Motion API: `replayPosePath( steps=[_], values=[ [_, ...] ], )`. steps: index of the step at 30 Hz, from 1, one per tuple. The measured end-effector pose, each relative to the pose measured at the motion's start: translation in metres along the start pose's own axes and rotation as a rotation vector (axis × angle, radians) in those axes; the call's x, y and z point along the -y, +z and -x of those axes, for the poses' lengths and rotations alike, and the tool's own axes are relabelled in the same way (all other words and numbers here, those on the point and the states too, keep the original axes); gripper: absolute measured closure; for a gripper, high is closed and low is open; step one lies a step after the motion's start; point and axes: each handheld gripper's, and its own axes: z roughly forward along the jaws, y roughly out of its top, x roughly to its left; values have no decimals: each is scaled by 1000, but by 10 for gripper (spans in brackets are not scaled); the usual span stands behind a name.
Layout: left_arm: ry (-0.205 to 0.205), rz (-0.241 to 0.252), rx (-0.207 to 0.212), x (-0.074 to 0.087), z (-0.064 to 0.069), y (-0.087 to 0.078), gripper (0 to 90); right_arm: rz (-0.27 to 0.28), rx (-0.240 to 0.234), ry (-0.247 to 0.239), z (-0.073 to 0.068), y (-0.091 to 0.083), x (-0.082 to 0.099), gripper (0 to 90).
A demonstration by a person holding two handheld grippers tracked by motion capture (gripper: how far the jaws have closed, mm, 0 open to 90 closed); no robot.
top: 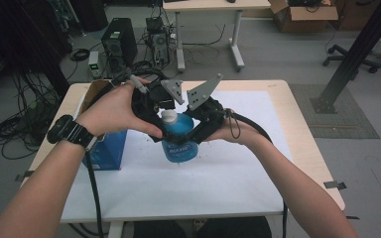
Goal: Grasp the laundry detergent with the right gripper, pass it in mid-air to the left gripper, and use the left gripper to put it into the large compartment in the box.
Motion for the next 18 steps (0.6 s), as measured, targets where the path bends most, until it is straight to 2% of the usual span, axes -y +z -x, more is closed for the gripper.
replayPosePath(
  steps=[9, 18],
  values=[
    [5, -36, 15, -3, 0, 5, 202, -4, -1, -2, -1, 1, 2, 417],
    [10, -41, 26, -4, 1, 5, 254, -14, 3, -8, -2, 2, 3, 417]
  ],
)
